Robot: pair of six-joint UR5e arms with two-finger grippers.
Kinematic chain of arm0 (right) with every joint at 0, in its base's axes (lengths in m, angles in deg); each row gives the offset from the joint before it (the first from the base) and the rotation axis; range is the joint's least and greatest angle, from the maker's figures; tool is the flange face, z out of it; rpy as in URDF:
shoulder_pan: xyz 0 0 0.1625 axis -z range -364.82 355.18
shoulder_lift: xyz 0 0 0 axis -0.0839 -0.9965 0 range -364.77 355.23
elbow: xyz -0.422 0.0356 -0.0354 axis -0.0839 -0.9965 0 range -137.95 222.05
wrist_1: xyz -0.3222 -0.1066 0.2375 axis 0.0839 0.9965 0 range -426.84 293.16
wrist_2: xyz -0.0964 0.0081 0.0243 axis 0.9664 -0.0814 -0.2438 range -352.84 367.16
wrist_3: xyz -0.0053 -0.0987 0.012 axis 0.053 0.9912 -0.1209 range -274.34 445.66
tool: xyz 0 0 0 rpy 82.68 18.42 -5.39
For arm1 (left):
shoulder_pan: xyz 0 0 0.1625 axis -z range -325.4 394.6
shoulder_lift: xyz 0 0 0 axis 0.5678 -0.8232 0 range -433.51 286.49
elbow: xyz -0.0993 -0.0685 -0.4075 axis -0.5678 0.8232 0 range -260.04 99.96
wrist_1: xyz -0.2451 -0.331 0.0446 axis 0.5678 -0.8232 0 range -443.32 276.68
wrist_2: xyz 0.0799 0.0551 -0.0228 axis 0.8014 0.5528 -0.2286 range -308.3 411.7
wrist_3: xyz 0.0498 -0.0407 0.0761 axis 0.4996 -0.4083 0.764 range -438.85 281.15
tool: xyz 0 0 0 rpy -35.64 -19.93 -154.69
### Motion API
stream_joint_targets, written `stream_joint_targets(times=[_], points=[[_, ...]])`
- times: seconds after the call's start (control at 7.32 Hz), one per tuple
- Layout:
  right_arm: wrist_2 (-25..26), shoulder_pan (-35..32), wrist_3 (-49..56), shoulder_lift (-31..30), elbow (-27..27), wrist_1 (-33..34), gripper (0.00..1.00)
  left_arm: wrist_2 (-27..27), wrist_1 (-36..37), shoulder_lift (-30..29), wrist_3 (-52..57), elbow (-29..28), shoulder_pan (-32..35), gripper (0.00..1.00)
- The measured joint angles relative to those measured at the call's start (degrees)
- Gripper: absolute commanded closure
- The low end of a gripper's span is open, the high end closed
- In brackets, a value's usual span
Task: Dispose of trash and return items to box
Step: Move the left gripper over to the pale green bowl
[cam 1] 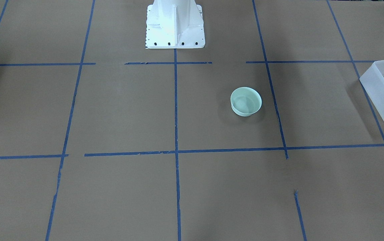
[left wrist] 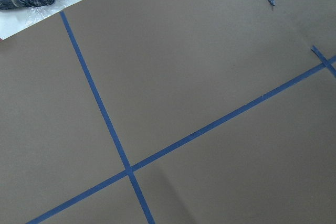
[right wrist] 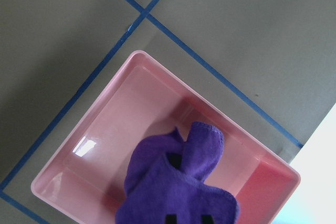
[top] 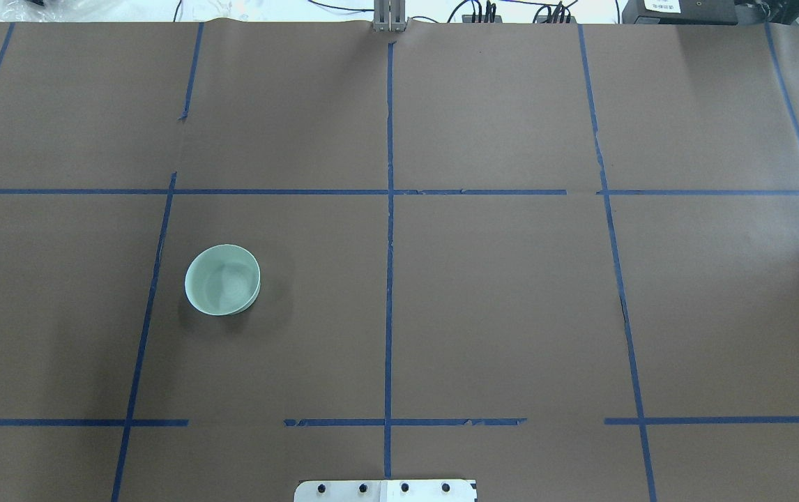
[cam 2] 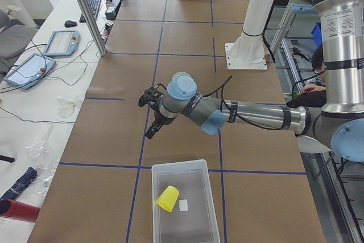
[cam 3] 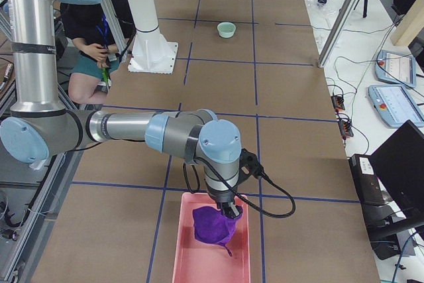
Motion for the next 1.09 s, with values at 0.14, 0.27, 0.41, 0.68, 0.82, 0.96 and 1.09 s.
stream_joint_targets(times=[0.14, 0.27, 0.41, 0.68, 0.82, 0.96, 1.09], points=[[-1.3, 1.6, -1.1, -1.1, -0.1, -2.9, 0.00, 0.4, 0.1, -0.4, -3.9, 1.1, -2.2, 0.00], [-2.7, 3.6, -2.8, -1.4, 0.1, -4.2, 0.00, 1.6, 0.3, -1.3, -9.3, 3.0, -6.5, 0.00], [-3.6, 5.7, -5.9, -1.4, 0.5, -5.6, 0.00, 2.9, 1.3, -2.8, -13.3, 4.9, -10.6, 0.00], [-4.6, 9.0, -11.8, -1.5, 0.7, -10.8, 0.00, 6.3, 6.7, -8.2, -19.1, 7.3, -18.9, 0.01], [-5.4, 10.0, -12.9, -1.6, 0.7, -13.0, 0.00, 10.0, 7.5, -10.3, -24.4, 7.7, -24.5, 0.12], [-5.9, 10.6, -13.3, -1.7, 0.6, -14.2, 0.00, 12.6, 6.8, -11.7, -30.4, 7.6, -30.5, 0.23], [-6.2, 10.9, -13.5, -1.7, 0.6, -14.6, 0.00, 14.9, 5.4, -13.0, -34.9, 6.7, -35.9, 0.23]])
